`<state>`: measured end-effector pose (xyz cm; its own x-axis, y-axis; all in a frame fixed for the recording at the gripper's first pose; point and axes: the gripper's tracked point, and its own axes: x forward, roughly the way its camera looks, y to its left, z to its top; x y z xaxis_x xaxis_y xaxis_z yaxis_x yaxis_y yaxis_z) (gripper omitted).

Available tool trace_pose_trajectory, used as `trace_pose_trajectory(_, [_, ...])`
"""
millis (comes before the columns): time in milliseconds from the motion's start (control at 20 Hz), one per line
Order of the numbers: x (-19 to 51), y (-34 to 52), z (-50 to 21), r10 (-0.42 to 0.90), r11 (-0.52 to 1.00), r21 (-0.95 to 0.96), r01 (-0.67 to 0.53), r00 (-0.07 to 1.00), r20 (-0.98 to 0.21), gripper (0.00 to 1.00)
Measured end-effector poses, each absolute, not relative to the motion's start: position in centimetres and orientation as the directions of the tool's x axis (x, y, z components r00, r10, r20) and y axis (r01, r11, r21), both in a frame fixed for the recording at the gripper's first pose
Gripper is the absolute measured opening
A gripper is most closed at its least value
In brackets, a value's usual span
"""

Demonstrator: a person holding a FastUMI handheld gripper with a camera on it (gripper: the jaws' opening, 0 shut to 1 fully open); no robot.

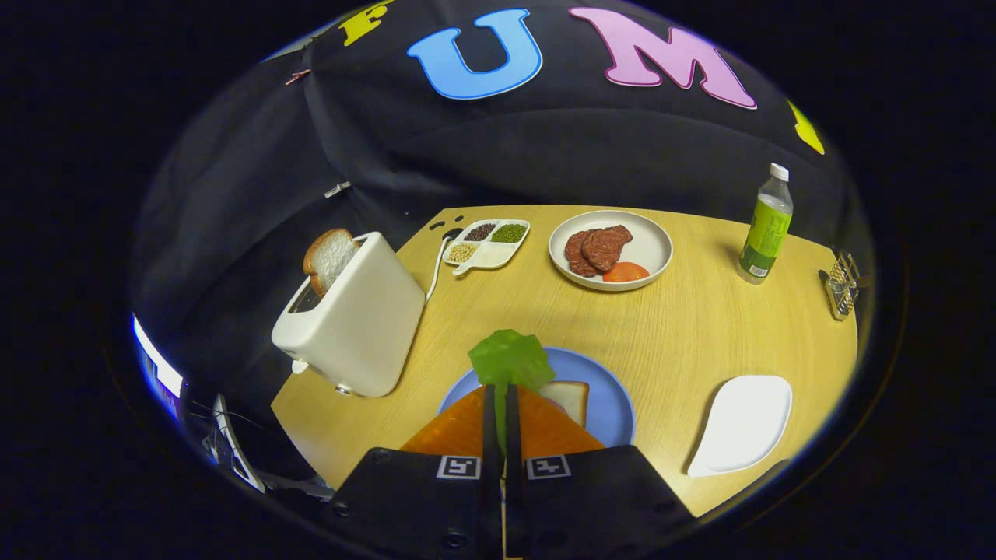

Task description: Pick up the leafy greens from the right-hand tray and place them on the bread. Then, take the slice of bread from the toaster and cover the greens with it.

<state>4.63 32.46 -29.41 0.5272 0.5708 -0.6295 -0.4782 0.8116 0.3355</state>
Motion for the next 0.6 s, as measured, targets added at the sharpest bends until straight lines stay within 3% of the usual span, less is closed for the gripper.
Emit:
trace_pose_trajectory(350, [4.3, 32.2, -32.3, 0.523, 0.837, 0.284, -0.468, 0.531, -0.666, 0.13])
trace_pose_trajectory(450, [3.7, 31.8, -33.3, 0.505, 0.842, 0.263, -0.471, 0.516, -0.692, 0.21])
trace_pose_trajectory(500, [3.6, 31.7, -33.5, 0.499, 0.843, 0.252, -0.476, 0.515, -0.697, 0.3])
trace_pose_trajectory(600, [3.6, 31.3, -33.8, 0.478, 0.849, 0.214, -0.484, 0.528, -0.701, 0.35])
